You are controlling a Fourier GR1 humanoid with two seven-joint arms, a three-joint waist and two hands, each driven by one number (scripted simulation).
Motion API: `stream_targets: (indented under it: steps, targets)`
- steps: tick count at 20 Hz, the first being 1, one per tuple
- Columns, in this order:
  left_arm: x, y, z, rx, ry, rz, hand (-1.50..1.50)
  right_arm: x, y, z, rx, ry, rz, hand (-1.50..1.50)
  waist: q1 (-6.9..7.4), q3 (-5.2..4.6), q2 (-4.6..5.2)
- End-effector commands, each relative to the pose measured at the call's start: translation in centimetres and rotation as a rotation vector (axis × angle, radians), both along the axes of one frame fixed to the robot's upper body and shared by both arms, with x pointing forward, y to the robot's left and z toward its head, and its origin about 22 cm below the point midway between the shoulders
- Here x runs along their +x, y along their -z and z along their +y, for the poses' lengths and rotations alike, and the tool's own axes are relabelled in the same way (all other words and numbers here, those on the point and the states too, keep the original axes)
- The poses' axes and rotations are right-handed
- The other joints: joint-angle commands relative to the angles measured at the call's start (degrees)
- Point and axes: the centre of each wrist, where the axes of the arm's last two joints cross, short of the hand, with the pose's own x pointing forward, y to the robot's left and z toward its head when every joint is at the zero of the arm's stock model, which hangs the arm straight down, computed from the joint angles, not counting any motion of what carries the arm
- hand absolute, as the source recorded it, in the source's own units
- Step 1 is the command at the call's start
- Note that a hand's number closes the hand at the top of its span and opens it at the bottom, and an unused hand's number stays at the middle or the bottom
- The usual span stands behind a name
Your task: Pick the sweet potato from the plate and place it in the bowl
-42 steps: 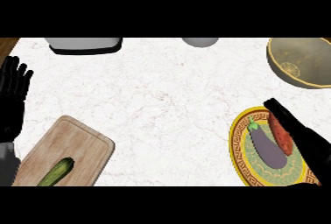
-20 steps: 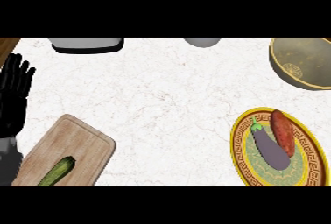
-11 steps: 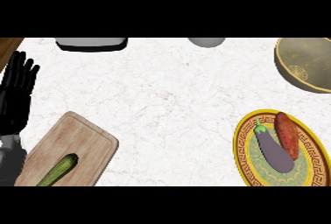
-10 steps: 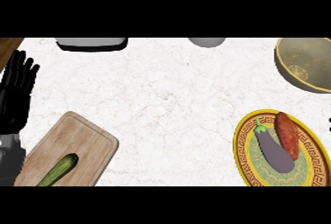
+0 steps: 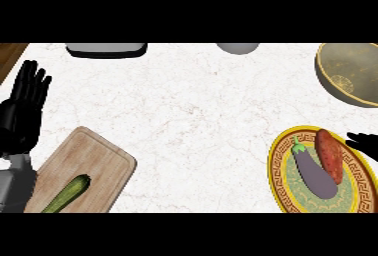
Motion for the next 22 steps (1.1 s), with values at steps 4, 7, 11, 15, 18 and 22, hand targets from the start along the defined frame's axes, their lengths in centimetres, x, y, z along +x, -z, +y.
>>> stream_targets:
  steps: [4, 7, 11, 15, 18, 22]
  targets:
    - [-0.3, -1.9, 1.1, 0.012, -0.021, -0.001, 0.0, 1.7, 3.7, -1.9, -0.018, 0.028, 0.01, -1.5, -0.01, 0.02, -0.07]
    - [0.4, -2.0, 2.1, 0.019, -0.015, -0.005, 0.0, 3.2, 3.9, -0.1, 0.003, 0.022, 0.003, -1.5, -0.08, -0.01, -0.05]
    - [1.4, -0.1, 0.0, -0.001, -0.001, 0.005, 0.0, 3.7, 4.8, -2.0, 0.05, -0.021, -0.017, -1.5, -0.3, -0.01, -0.02]
    - [1.1, -0.2, 1.3, 0.003, -0.008, 0.011, 0.0, 2.9, 4.8, -0.8, 0.044, -0.059, -0.011, -1.5, -0.47, -0.02, -0.09]
    - [-0.1, -0.9, 1.5, 0.007, -0.008, -0.006, 0.0, 4.6, 6.7, -2.8, 0.024, -0.055, -0.004, -1.5, -0.07, -0.01, -0.06]
    - [0.6, 0.2, 0.8, -0.014, -0.013, -0.01, 0.0, 5.1, 7.9, -0.5, -0.013, -0.049, 0.01, -1.5, -0.21, -0.02, -0.03]
